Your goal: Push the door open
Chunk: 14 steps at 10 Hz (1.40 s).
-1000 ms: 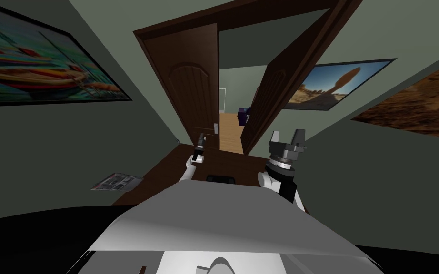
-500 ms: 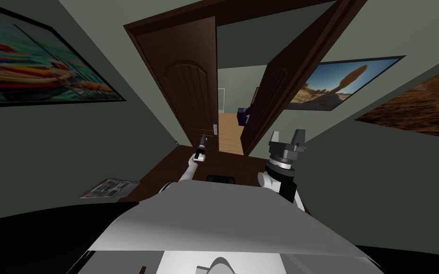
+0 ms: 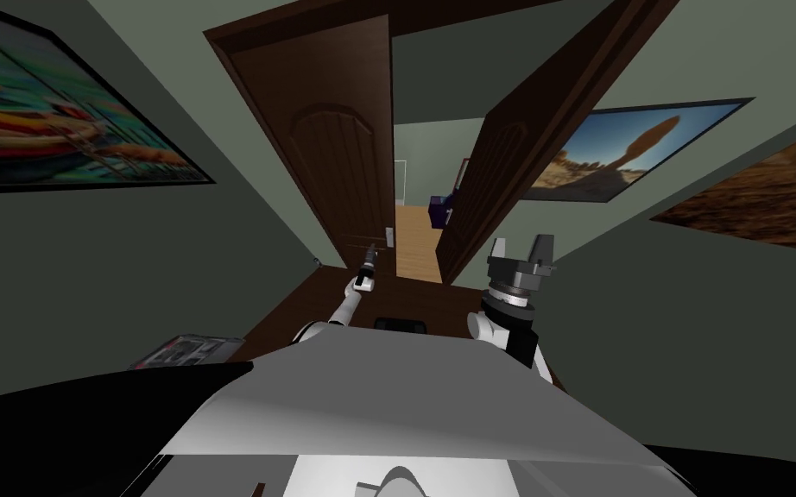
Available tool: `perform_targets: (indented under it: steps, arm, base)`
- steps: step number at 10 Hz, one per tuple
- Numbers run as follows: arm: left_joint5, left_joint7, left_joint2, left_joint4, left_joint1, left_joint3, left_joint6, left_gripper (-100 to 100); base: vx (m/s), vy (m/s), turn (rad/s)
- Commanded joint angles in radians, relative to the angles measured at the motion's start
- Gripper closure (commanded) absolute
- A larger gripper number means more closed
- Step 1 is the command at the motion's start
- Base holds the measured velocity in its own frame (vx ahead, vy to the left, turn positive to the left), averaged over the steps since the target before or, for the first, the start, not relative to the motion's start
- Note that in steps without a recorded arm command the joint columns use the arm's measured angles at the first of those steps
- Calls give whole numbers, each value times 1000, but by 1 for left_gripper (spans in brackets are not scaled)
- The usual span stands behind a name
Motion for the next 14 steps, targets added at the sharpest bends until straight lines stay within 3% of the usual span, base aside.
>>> perform_targets:
  steps: [1, 2, 14]
  arm:
    - [5, -4, -1, 50, -32, 2, 2, -100]
    - [5, -4, -1, 53, -32, 2, 2, -100]
    - [35, -26, -16, 332, -195, 8, 16, -100]
  base:
    - [99, 15, -24]
    - [69, 3, -6]
    - [82, 15, -20]
